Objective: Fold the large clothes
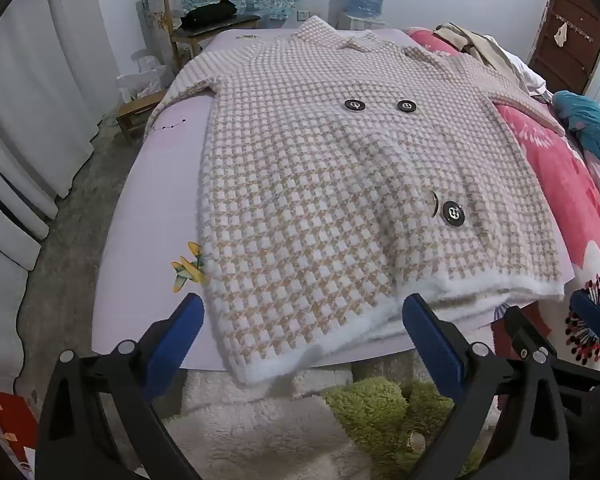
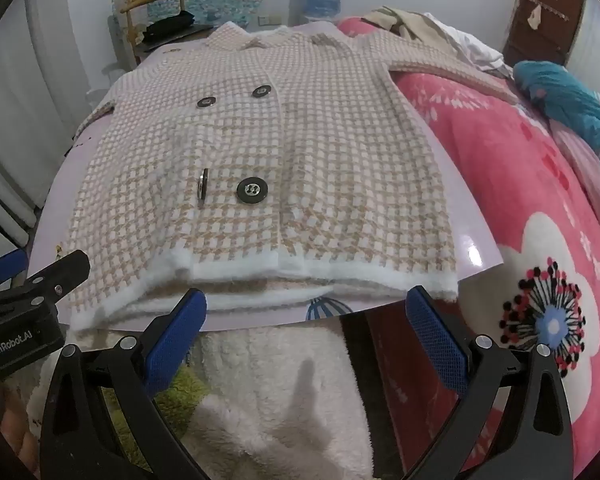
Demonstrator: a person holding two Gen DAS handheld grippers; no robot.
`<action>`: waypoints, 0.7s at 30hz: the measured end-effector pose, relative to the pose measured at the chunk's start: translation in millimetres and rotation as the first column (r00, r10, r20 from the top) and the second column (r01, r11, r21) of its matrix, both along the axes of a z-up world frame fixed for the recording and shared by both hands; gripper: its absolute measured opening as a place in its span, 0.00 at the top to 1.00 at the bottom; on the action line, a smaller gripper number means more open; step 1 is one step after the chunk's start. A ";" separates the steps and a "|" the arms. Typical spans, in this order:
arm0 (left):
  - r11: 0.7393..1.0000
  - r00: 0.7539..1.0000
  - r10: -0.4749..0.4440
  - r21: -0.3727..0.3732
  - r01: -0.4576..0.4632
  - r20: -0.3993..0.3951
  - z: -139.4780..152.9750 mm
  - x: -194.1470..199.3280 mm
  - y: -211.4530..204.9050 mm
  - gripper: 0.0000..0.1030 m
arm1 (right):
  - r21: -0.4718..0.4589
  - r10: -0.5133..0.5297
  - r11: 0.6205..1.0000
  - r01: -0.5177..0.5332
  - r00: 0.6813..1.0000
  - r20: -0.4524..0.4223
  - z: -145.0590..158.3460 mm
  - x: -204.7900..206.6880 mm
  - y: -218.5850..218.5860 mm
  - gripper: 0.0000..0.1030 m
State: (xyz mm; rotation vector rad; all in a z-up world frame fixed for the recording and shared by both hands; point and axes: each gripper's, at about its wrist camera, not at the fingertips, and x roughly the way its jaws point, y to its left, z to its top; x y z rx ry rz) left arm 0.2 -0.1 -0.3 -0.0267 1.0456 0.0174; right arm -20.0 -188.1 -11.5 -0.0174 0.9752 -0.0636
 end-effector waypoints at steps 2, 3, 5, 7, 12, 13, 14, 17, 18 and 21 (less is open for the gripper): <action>1.000 1.000 0.001 -0.001 -0.001 -0.001 -0.1 0.1 0.2 0.05 | -0.001 0.001 1.000 -0.001 1.000 -0.001 -0.1 0.2 0.1 0.06; 1.000 1.000 0.001 -0.001 -0.001 0.001 0.1 0.1 0.2 0.05 | 0.000 0.001 1.000 -0.001 1.000 -0.001 -0.1 0.3 0.0 0.06; 1.000 1.000 0.003 -0.001 -0.003 0.002 0.3 0.2 0.2 0.05 | -0.003 0.001 1.000 -0.001 1.000 0.000 -0.2 0.7 0.2 0.06; 1.000 1.000 0.005 -0.003 -0.005 0.002 0.7 0.4 0.0 0.05 | -0.003 0.001 1.000 -0.001 1.000 0.000 -0.6 1.6 0.2 0.06; 1.000 1.000 0.007 -0.005 -0.007 0.002 0.1 1.6 2.6 0.05 | 0.003 0.001 1.000 -0.001 1.000 0.002 3.2 3.4 1.4 0.06; 1.000 1.000 0.008 -0.006 -0.008 0.003 0.0 1.5 2.8 0.05 | 0.004 0.001 1.000 -0.001 1.000 0.001 3.3 4.1 1.1 0.06; 1.000 1.000 0.008 -0.007 -0.008 0.002 -0.4 1.8 2.7 0.05 | 0.005 0.001 1.000 -0.001 1.000 0.001 3.3 4.8 0.7 0.06; 1.000 1.000 0.008 -0.007 -0.008 0.000 -0.1 1.6 2.9 0.05 | -0.004 0.008 1.000 -0.008 1.000 0.006 4.3 0.8 3.8 0.06; 1.000 1.000 0.009 -0.007 -0.009 0.000 -0.3 0.4 2.9 0.05 | -0.004 0.008 1.000 -0.008 1.000 0.005 4.6 1.1 4.4 0.06; 1.000 1.000 0.008 -0.007 -0.008 0.001 -0.4 0.4 3.0 0.05 | -0.001 0.010 1.000 -0.010 1.000 0.005 5.5 0.9 4.4 0.06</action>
